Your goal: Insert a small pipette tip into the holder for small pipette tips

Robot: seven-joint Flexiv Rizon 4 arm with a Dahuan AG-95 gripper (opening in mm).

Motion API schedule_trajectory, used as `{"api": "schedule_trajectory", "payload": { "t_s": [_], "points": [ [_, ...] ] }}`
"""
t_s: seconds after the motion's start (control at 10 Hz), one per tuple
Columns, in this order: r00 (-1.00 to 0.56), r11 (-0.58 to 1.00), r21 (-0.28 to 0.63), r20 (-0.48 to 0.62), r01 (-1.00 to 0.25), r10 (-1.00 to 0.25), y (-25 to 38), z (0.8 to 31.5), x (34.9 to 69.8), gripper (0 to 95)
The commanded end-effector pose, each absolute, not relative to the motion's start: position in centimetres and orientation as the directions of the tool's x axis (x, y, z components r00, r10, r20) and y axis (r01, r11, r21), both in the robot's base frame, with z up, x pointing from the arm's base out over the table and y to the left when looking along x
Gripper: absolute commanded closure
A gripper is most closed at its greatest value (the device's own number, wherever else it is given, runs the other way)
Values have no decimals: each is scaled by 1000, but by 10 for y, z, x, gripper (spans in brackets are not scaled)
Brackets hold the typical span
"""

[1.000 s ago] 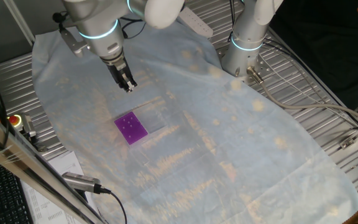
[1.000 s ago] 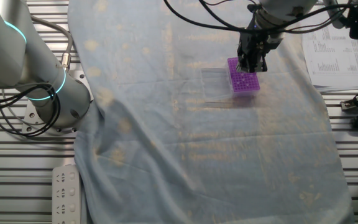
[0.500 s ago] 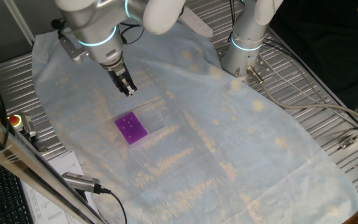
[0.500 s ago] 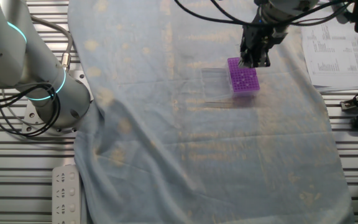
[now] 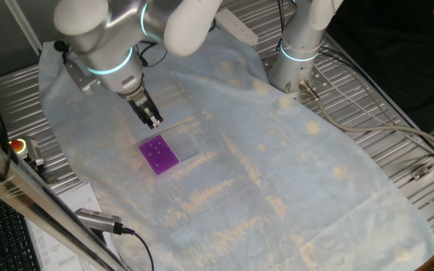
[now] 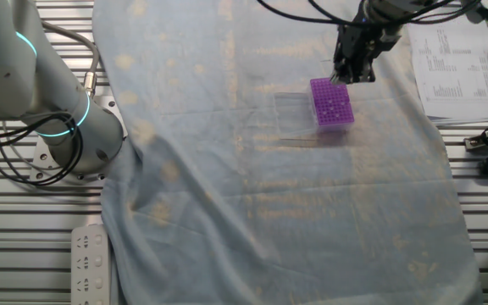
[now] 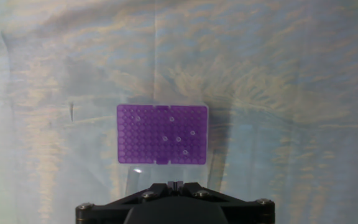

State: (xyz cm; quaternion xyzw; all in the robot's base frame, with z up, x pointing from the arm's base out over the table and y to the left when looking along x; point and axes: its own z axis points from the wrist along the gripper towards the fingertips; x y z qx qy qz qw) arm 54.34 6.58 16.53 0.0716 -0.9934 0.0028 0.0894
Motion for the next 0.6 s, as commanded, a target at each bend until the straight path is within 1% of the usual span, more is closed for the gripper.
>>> {"api": "schedule_trajectory", "payload": {
  "t_s": [0.1,0.6],
  "points": [
    [-973,990,6,183,-142,-141,79,161,550,950],
    [-973,991,11,189,-136,-136,120,140,571,950]
  ]
}}
